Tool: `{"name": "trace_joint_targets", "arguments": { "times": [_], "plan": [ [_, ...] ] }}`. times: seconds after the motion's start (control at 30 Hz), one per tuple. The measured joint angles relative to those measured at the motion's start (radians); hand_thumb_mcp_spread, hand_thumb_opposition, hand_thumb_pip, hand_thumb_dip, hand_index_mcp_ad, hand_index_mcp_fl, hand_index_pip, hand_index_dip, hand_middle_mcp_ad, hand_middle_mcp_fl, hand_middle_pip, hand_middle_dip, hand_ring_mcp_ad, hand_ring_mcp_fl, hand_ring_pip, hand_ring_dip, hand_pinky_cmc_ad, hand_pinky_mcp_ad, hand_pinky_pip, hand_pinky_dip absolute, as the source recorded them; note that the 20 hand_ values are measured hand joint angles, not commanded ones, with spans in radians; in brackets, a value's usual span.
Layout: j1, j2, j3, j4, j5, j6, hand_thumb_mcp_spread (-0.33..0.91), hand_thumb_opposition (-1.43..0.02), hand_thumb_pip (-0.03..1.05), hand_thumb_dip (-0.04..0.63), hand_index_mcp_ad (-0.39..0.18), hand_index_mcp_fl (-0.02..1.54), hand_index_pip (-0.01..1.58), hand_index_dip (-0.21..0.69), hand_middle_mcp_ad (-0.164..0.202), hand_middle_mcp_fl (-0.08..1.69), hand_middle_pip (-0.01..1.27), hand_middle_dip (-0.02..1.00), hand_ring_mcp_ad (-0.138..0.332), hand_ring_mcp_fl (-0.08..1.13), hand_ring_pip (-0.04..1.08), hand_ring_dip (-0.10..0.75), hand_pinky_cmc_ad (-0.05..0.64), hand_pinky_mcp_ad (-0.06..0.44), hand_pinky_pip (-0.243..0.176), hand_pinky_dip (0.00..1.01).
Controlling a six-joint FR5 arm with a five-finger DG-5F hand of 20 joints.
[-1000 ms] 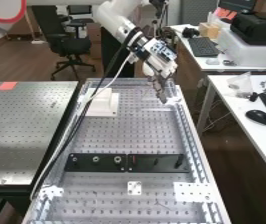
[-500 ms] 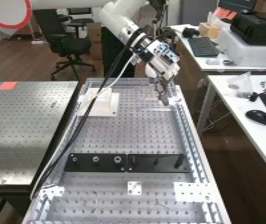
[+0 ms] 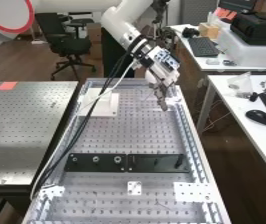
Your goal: Grab the chopstick and place it in the clear container
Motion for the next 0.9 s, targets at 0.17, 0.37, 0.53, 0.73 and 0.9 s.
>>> {"name": "trace_joint_targets", "arguments": {
  "times": [0.17,0.37,0.53,0.73,0.9],
  "plan": [
    [-0.002,-0.006,0.005,-0.006,-0.009,0.002,0.86,-1.14,0.45,0.328,-0.07,1.5,0.12,0.532,0.023,1.36,0.19,0.69,0.028,0.97,0.08,0.456,0.489,0.293,0.131,0.16],
    [-0.004,-0.012,0.01,-0.011,-0.021,0.002,0.86,-1.14,0.46,0.328,-0.07,1.5,0.1,0.532,0.023,1.36,0.19,0.69,0.033,0.96,0.08,0.447,0.489,0.291,0.131,0.16],
    [-0.006,-0.011,0.01,-0.014,-0.038,0.001,0.84,-1.14,0.4,0.318,-0.066,1.47,0.1,0.532,0.023,1.35,0.19,0.69,0.038,0.95,0.08,0.459,0.489,0.295,0.131,0.16],
    [-0.007,-0.009,0.007,-0.011,-0.05,-0.002,0.67,-1.02,0.41,0.318,-0.061,1.33,0.1,0.52,0.017,1.26,0.19,0.69,0.044,0.88,0.09,0.457,0.49,0.305,0.138,0.16],
    [-0.008,-0.006,0.005,-0.008,-0.057,-0.005,0.61,-0.93,0.48,0.319,-0.099,1.24,0.06,0.487,0.021,1.2,0.18,0.69,0.051,0.85,0.09,0.461,0.483,0.305,0.145,0.16]
  ]
}}
